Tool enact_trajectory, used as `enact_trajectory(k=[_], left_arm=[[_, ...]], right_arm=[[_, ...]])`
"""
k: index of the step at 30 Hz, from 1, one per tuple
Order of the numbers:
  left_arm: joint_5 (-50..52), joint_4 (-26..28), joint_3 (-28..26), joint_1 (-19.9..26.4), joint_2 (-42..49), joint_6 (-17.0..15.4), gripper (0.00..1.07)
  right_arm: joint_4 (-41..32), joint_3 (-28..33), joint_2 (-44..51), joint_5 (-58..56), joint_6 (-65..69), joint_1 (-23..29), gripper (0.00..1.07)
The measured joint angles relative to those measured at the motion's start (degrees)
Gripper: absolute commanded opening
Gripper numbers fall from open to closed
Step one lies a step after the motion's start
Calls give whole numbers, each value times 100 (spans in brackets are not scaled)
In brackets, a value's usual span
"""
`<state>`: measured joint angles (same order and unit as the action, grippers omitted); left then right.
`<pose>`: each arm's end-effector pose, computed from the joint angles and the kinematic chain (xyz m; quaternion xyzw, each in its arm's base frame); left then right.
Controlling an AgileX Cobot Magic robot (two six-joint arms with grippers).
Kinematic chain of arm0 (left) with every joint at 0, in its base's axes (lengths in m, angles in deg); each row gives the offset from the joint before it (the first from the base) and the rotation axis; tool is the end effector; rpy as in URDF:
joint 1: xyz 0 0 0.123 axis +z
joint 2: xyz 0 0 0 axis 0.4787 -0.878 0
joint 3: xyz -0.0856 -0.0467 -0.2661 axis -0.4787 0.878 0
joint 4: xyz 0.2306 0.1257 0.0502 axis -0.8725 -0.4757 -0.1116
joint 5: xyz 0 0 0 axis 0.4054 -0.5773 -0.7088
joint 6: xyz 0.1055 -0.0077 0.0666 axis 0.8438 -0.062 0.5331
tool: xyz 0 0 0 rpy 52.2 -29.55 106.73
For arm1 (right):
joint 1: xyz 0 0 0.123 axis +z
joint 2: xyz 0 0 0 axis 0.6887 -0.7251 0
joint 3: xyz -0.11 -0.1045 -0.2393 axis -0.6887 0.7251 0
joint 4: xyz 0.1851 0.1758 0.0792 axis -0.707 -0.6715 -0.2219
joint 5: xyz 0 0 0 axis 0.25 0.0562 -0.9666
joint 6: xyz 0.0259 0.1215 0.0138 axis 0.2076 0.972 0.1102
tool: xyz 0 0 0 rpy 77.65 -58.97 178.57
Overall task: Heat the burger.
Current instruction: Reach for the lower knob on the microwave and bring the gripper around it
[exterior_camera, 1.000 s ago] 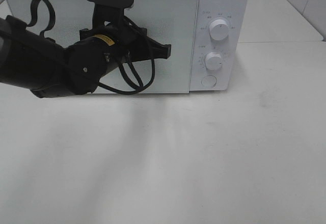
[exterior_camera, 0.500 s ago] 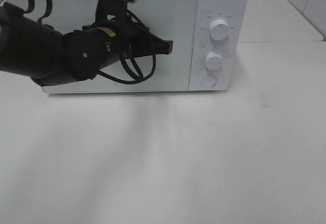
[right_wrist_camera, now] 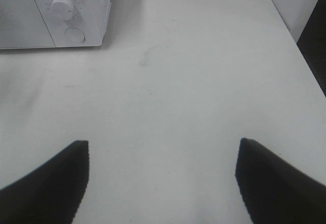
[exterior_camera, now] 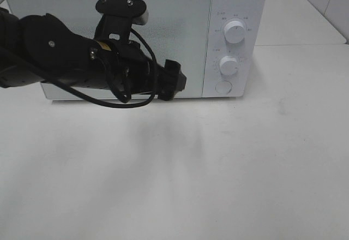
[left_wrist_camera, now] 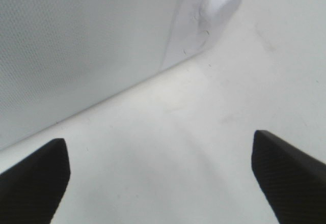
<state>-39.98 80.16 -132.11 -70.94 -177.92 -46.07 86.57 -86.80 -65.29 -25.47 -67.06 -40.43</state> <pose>0.2981 -0.2718 0.1598 0.2367 0.8725 -0.1950 0.3803 0.0405 -0.0056 0.2741 0.0225 0.8456 0.0062 0.5332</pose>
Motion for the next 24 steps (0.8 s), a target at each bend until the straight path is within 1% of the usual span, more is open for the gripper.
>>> enact_trajectory(k=[1,3,4,5,6,8,9,10,11,12,15,17,18,19,20,21,22,23,24], left_arm=[[0,0,0,0,0,0,103],[-607,-103,0,0,97,0,102],[-607,-103,0,0,97,0,102],[-848,-201,0,0,132,0,102],[-1352,-424,0,6,218,0,102],[-1553,-521,0,23,258,0,102],[-2103,-699,0,86,384,-29,102],[-2103,-699,0,86,384,-29,102],[-2320,-745,0,138,435,-46,102],[-2882,-814,0,298,539,-74,102],[-3151,-825,0,413,590,-109,102],[-4068,-865,0,997,796,-246,102],[-4068,-865,0,997,796,-246,102],[-4286,-871,0,1180,865,-292,102],[-4664,-877,0,1518,1003,-332,102],[-4664,-877,0,1518,1003,-332,102],[-5053,-882,0,1919,1169,-350,102],[-5053,-882,0,1919,1169,-350,102],[-5231,-882,0,2126,1266,-350,102]], right_arm=[[0,0,0,0,0,0,76],[0,0,0,0,0,0,76],[0,0,0,0,0,0,76],[0,0,0,0,0,0,76],[0,0,0,0,0,0,76],[0,0,0,0,0,0,76],[0,0,0,0,0,0,76],[0,0,0,0,0,0,76],[0,0,0,0,0,0,76],[0,0,0,0,0,0,76],[0,0,0,0,0,0,76],[0,0,0,0,0,0,76],[0,0,0,0,0,0,76],[0,0,0,0,0,0,76],[0,0,0,0,0,0,76],[0,0,0,0,0,0,76],[0,0,0,0,0,0,76],[0,0,0,0,0,0,76],[0,0,0,0,0,0,76]])
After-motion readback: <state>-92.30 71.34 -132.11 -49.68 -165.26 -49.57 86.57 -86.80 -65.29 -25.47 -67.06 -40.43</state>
